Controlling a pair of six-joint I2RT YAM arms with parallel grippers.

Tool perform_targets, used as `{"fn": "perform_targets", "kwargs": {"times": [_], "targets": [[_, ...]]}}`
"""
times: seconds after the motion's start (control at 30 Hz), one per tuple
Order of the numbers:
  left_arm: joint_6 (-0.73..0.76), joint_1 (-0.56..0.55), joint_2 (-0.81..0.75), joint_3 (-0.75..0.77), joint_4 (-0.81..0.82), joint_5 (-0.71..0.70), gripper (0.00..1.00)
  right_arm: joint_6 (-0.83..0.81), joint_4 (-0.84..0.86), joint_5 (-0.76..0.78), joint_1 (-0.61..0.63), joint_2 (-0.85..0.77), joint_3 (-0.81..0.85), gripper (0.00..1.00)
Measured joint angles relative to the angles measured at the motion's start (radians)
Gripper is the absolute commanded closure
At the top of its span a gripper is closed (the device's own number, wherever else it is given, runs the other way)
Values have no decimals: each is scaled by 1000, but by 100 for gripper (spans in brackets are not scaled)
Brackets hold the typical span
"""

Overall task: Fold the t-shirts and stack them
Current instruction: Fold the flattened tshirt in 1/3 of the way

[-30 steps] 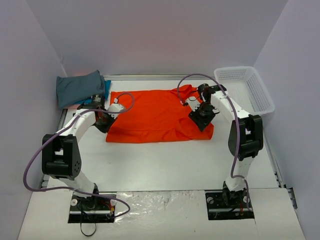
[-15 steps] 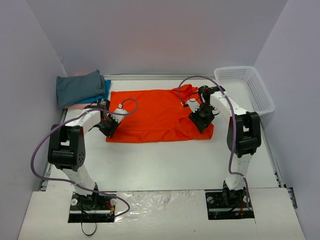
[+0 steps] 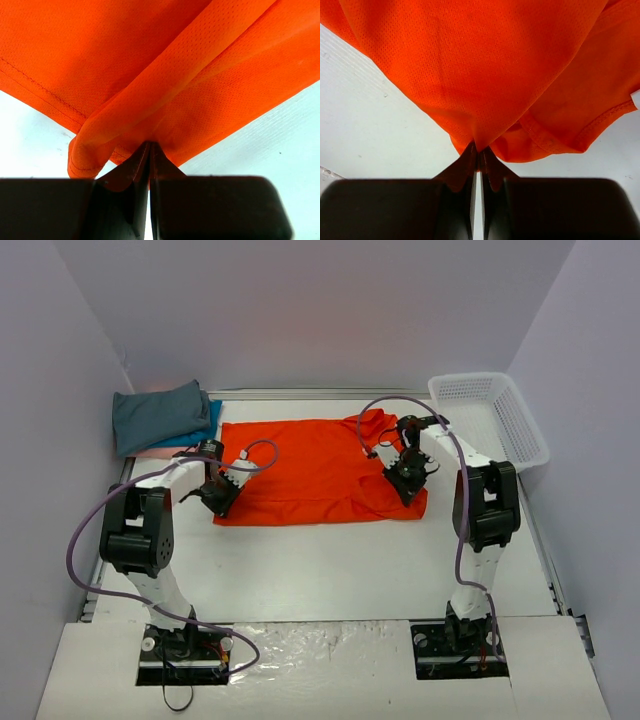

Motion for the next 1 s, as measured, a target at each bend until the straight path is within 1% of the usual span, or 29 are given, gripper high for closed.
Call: {"fn": "perform_targets", "kwargs": {"times": [0.17, 0.37, 0.47, 0.5, 0.53, 0.57, 0.6, 0.63, 0.67, 0.8, 0.93, 1.0], "targets": [[-4, -5, -1, -1, 2, -13, 98, 0, 0, 0, -11, 2, 11, 100], [-6, -7, -6, -9, 8, -18, 98, 4, 12, 5, -48, 53, 137, 100], [-7, -9, -10, -14, 14, -19, 98, 4, 23, 5, -58, 84, 173, 100], [-7, -10, -10, -14, 15, -20, 98, 4, 26, 5, -59, 95, 178, 98], [-7, -10, -10, -14, 15, -21, 98, 5, 26, 5, -60, 105, 183, 94], [-7, -10, -10, -14, 15, -22, 98, 8, 26, 5, -59, 115, 187, 86], [-7, -10, -10, -14, 16, -22, 98, 11, 29, 5, -59, 127, 187, 84], [-7, -10, -10, -14, 16, -22, 98, 11, 30, 6, -59, 136, 187, 77], [-7, -10, -10, -14, 16, -22, 98, 14, 30, 7, -59, 146, 187, 74], [-8, -10, -10, -14, 16, -22, 98, 20, 32, 8, -59, 158, 187, 72], [-11, -10, -11, -14, 16, -22, 98, 27, 35, 8, -59, 148, 187, 66], [-12, -10, -12, -14, 16, -22, 98, 29, 35, 8, -59, 124, 187, 66]]}}
